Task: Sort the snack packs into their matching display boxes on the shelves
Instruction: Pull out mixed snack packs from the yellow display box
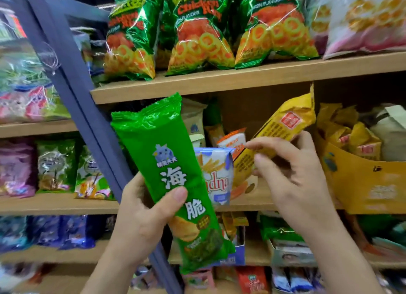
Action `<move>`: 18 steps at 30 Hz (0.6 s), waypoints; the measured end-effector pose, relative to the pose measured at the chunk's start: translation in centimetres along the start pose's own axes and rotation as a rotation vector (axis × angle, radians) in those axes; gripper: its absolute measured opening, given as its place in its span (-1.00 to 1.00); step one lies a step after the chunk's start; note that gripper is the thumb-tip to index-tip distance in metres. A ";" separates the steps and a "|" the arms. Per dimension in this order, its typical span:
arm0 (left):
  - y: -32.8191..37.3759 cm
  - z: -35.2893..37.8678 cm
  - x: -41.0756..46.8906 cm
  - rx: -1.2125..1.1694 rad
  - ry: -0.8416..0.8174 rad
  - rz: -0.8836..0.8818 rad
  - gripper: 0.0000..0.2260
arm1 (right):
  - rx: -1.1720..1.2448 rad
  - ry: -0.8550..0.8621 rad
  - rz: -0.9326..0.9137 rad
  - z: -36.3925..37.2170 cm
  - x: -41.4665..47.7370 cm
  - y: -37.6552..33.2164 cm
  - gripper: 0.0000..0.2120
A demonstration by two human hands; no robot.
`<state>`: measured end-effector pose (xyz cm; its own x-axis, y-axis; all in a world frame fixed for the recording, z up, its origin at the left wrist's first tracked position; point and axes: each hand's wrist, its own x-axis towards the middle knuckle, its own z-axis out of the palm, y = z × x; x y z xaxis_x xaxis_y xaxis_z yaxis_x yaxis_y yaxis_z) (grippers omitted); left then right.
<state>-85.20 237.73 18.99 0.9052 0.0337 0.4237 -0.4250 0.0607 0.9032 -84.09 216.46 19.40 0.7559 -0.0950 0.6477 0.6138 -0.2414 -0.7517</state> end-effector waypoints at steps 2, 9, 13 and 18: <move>-0.4 0.5 0.0 -0.072 -0.030 -0.026 -0.46 | -0.021 -0.064 0.048 -0.4 -0.8 -0.8 -0.77; -1.1 3.3 0.1 -0.237 -0.340 -0.095 -0.56 | -0.157 -0.122 0.202 -1.8 -2.6 -1.1 -0.43; -1.5 4.5 0.3 -0.192 -0.399 -0.105 -0.58 | -0.083 -0.179 0.314 -3.0 -2.5 0.0 -0.35; -1.7 6.1 0.7 -0.042 -0.411 -0.024 -0.60 | -0.116 -0.229 0.382 -4.0 -2.5 0.5 -0.29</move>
<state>-83.83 231.53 18.16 0.8376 -0.3689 0.4029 -0.3961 0.0978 0.9130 -86.63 212.71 17.92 0.9620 0.0143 0.2726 0.2611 -0.3386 -0.9040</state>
